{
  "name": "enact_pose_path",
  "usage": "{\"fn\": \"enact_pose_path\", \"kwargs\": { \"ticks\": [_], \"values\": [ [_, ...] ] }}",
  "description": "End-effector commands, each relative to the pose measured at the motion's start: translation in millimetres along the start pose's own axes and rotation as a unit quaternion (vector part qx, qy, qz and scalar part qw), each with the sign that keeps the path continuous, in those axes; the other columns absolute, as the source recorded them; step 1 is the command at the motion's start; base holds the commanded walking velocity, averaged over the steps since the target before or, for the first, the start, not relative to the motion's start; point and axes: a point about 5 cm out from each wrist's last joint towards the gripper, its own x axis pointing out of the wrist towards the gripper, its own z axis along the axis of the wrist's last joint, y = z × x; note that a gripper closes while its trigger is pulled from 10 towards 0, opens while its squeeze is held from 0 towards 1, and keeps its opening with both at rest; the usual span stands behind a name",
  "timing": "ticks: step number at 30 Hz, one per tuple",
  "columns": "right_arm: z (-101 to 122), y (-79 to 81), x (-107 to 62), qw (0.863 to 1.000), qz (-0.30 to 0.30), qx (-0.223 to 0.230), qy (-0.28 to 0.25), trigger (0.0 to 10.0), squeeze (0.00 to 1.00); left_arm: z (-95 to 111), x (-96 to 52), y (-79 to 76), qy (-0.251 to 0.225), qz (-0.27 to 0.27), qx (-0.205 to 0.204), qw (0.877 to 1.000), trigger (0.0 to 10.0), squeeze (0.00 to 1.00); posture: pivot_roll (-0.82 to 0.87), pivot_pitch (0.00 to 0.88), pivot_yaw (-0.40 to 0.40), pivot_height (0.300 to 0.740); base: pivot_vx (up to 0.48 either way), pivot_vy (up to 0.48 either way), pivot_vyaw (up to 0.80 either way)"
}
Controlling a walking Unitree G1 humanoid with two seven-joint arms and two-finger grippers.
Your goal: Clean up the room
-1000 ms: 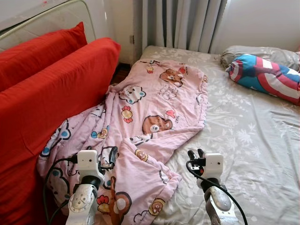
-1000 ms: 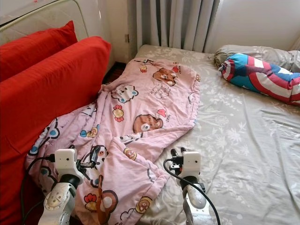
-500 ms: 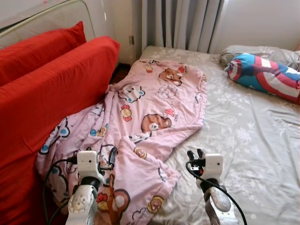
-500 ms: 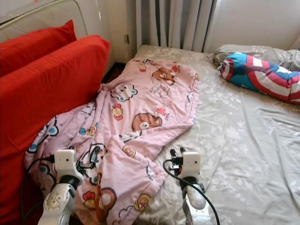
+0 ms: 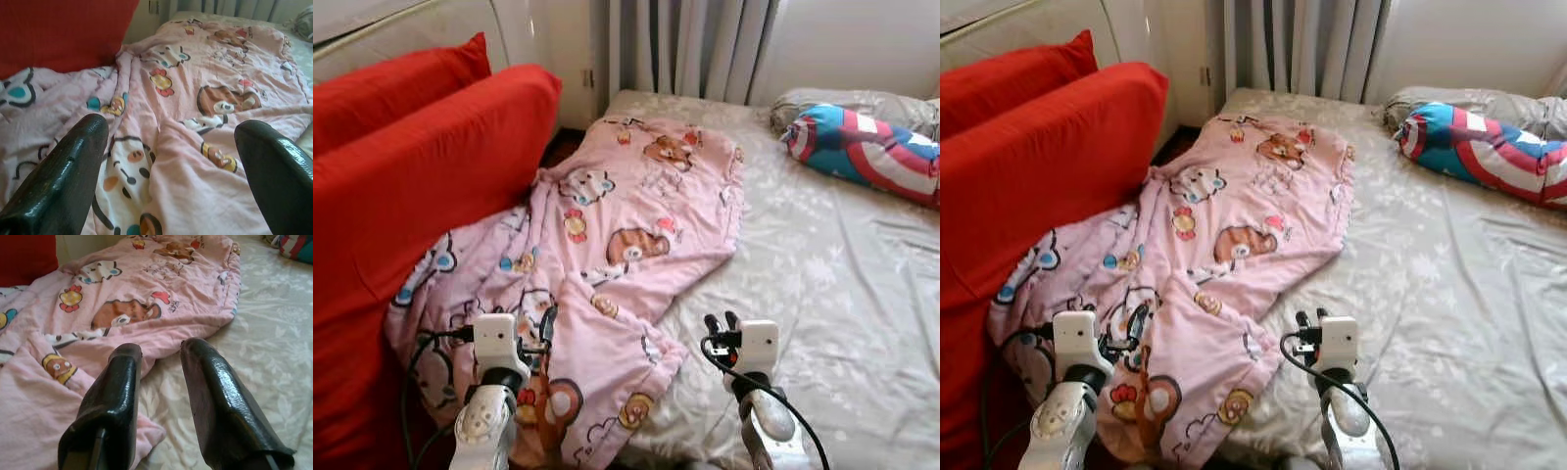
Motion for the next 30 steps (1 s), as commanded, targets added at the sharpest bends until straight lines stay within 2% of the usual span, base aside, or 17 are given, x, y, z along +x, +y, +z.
{"fn": "enact_pose_path", "kwargs": {
  "ticks": [1,18,30],
  "values": [
    [-0.4,0.0,-1.5,1.0,0.0,-0.002,-0.002,10.0,0.0,-1.8,-1.4,-0.4,0.007,-0.002,0.0,1.0,10.0,0.0,-0.03,0.1,-0.022,0.646,0.0,0.0,0.0],
    [-1.0,2.0,-1.5,1.0,0.005,0.0,-0.001,10.0,0.0,-3.2,-1.2,-0.1,0.015,0.002,-0.01,1.0,10.0,0.0,-0.03,0.102,-0.02,0.646,0.0,0.0,0.0],
    [-2.1,2.9,-1.8,1.0,0.007,0.001,0.001,10.0,0.0,-3.5,-1.0,-0.3,0.019,0.0,-0.007,1.0,10.0,0.0,-0.03,0.102,-0.017,0.646,0.0,0.334,0.0]
  ]
}}
